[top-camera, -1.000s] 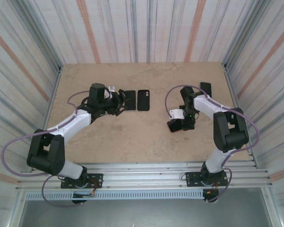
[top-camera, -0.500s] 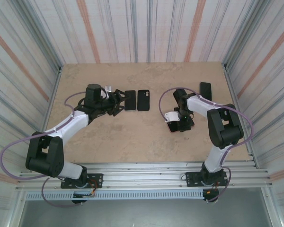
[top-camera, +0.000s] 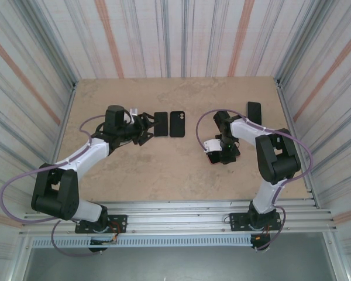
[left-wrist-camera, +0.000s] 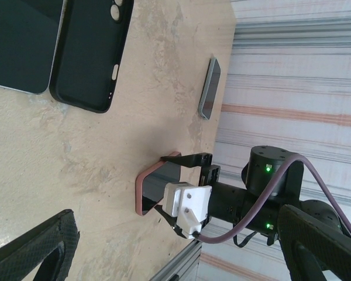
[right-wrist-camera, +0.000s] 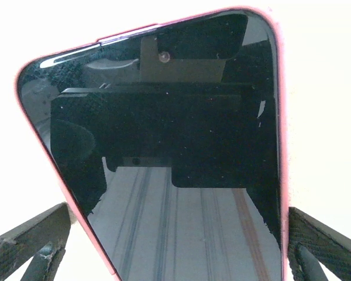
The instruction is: Take the phone out of the phone case
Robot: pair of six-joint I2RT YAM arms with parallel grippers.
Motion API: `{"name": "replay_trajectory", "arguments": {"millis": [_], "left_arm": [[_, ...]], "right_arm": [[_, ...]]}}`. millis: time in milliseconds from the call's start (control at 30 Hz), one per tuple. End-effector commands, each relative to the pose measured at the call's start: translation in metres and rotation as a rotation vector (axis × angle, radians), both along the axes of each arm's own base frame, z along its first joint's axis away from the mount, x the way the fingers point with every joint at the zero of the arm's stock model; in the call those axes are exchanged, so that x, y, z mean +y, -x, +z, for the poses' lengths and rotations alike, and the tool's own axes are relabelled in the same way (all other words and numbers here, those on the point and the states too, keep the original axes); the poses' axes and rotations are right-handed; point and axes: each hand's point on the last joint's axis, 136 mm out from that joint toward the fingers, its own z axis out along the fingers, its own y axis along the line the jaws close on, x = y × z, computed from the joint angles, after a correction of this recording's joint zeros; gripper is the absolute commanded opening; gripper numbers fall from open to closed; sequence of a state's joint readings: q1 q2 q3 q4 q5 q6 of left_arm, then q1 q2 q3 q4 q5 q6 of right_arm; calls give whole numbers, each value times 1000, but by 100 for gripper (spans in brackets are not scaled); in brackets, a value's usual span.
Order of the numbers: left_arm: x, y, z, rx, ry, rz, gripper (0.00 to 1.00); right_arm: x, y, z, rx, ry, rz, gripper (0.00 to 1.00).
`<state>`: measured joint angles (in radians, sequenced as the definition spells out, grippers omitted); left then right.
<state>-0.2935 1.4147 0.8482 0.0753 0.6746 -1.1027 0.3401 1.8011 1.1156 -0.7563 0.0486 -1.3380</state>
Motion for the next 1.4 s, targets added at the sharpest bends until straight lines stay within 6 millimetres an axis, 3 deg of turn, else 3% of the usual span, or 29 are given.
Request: {"name": "replay_trajectory", "arguments": {"millis": [0,233,400,833,1167,1367], "left_arm": [[1,6,12,-48,13,-24,92],[4,9,11,-51,8,-17,92],[4,11,11,-48,9,-15,91],[4,11,12,-54,9,-17,91],[-2,14,9,-62,-19,-23,89],[-26,15,12,-126,-85,-73,88]], "right_arm": [[-12,16,-20,80,63,-20,93],[-7,16,-28,73,67,-43,84],[0,13,-23,58,37,-84,79],[21,21,16,58,-96,-296,65],[53,-1,58,37,-408,-597,61],[74,-14,87,57,-558,-760,60]]}}
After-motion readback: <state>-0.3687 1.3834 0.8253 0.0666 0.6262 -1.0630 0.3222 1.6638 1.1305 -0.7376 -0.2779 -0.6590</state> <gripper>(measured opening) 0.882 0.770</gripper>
